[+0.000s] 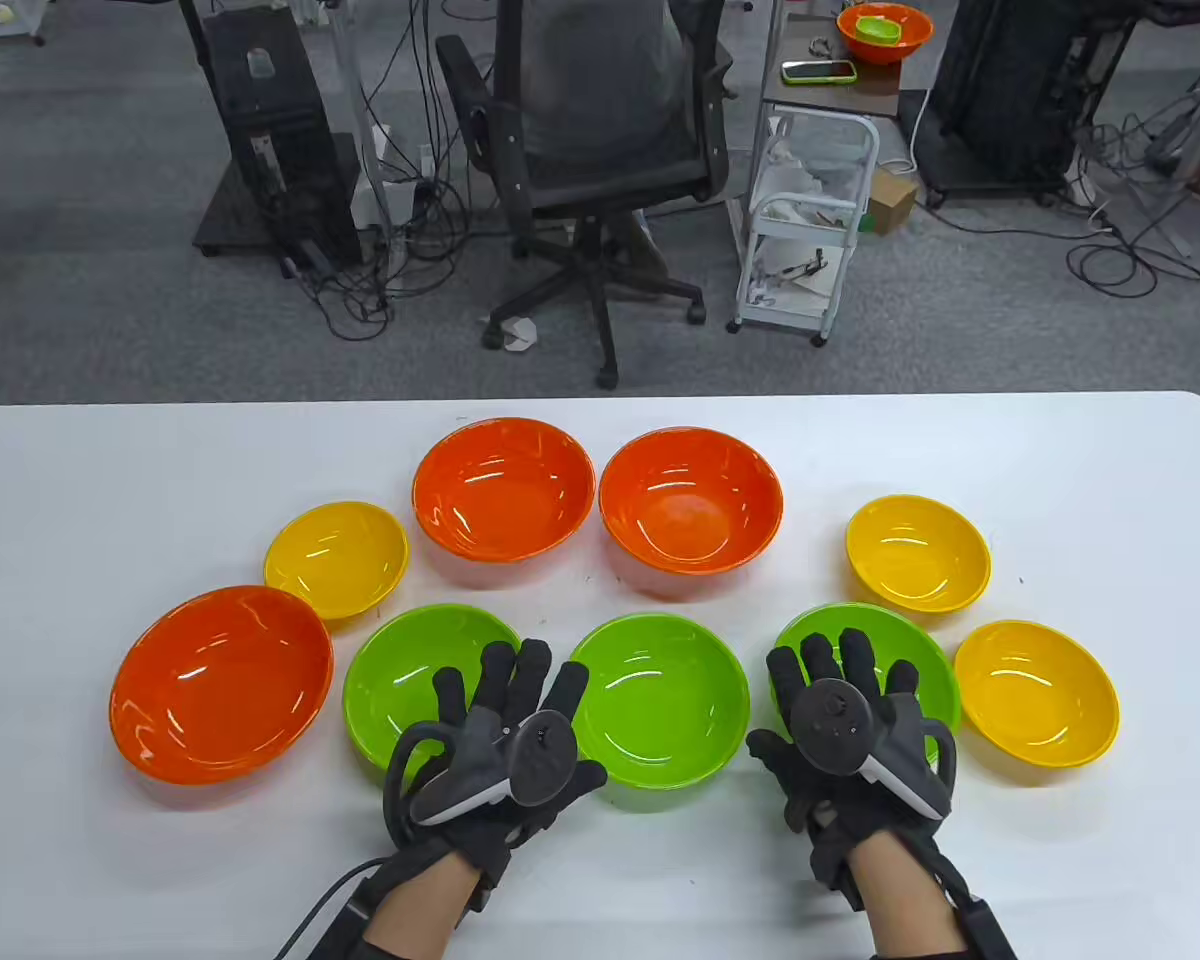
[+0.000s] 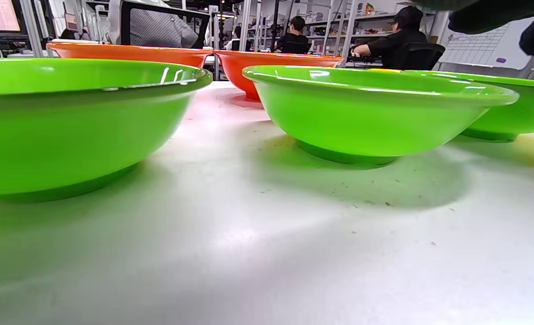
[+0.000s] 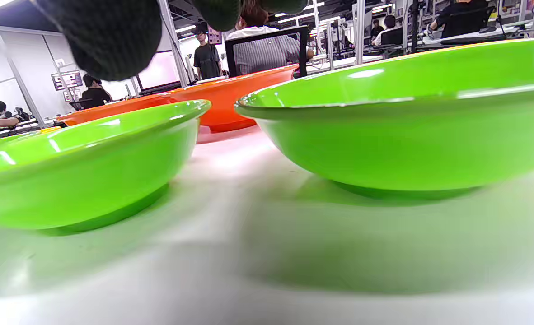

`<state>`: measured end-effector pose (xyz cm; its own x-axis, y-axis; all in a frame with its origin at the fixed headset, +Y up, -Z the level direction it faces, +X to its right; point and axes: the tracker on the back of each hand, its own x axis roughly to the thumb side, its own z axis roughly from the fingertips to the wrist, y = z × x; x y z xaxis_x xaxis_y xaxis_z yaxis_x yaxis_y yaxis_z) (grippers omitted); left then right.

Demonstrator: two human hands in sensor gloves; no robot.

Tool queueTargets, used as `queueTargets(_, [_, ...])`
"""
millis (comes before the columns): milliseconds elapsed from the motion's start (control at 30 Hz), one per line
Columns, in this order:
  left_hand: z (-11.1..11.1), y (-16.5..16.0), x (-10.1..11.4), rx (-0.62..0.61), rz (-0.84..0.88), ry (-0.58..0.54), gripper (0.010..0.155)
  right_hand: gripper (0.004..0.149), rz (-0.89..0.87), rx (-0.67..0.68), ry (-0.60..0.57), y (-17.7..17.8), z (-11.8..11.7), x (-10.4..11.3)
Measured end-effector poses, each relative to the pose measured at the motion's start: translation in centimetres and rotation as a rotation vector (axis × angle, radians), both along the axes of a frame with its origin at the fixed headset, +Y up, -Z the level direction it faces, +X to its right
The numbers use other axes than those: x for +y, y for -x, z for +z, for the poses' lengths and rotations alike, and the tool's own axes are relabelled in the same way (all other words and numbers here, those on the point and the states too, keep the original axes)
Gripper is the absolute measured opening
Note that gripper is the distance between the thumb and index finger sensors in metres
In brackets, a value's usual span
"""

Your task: Nest bowls by size, largest on bottom, smallest on top

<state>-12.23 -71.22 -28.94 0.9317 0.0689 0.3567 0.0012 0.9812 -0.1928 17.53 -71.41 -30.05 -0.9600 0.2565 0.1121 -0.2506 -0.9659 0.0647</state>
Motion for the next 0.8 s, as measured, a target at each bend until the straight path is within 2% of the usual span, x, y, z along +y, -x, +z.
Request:
queueTargets(367, [0.0, 0.5, 0.2, 0.009, 0.016, -0.016, 0.088, 0.08, 0.002, -0.026, 0.095, -0.4, 0.2, 0.0])
queueTargets(800, [-0.3, 1.1, 0.1, 0.024, 0.034, -0.015, 0.088, 0.079, 0.033, -0.032, 0.237, -0.5, -0.3, -1.3])
